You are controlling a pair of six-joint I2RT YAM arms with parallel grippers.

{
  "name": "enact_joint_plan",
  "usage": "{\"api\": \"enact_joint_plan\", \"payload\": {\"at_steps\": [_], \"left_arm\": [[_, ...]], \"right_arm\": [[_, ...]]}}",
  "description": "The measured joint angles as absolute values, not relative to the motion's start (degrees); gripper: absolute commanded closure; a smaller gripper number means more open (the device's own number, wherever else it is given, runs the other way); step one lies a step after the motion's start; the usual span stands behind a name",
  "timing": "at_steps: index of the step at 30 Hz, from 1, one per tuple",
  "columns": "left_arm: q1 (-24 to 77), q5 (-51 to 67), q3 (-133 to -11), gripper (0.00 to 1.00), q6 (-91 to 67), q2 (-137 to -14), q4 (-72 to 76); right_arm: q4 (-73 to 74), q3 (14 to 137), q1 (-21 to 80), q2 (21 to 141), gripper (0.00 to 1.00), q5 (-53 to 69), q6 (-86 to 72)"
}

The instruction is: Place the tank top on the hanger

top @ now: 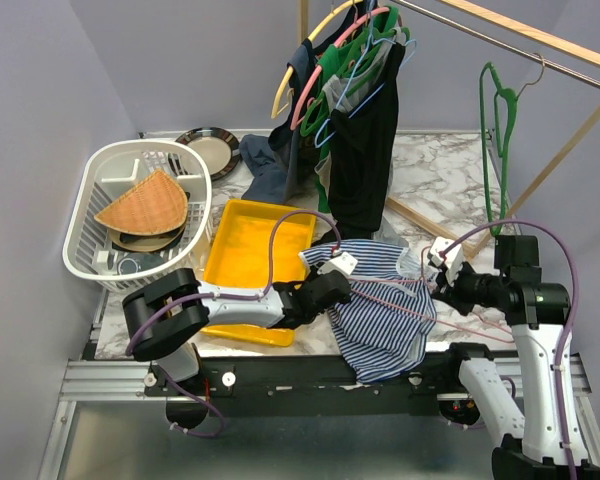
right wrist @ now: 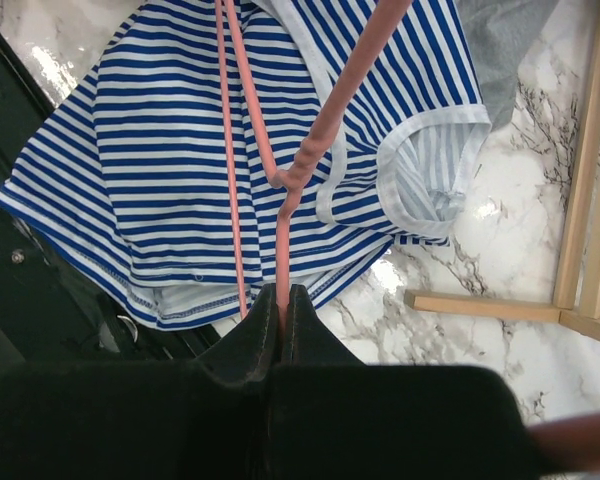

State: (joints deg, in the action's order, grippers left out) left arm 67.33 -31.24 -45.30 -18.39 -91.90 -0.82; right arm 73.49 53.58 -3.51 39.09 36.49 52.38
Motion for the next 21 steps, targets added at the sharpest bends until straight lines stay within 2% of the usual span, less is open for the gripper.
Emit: {"api": "enact_joint_plan", "payload": {"at_steps": [1, 3, 4, 6, 21], "left_arm": [[67.2, -31.4, -45.3, 0.84, -18.5, -92.2, -0.8], [67.2, -31.6, -45.3, 0.88, -18.6, -92.8, -0.9], [67.2, -31.6, -45.3, 0.95, -18.6, -93.0, -1.1], [67.1, -31.7, -45.3, 1.00, -18.7, -93.0, -1.5], [66.8, -30.9, -45.3, 1.00, -18.7, -84.1, -3.9]], "right_arm": [[73.1, 53.5, -3.5, 39.5, 1.00, 36.5, 52.2], [72.4, 53.5, -3.5, 40.1, 1.00, 36.5, 51.9], [72.0, 53.5, -3.5, 40.4, 1.00, 36.5, 51.7], [71.5, 53.5, -3.5, 40.8, 1.00, 36.5, 51.4], [71.2, 53.4, -3.5, 41.7, 1.00, 36.5, 51.2]]}}
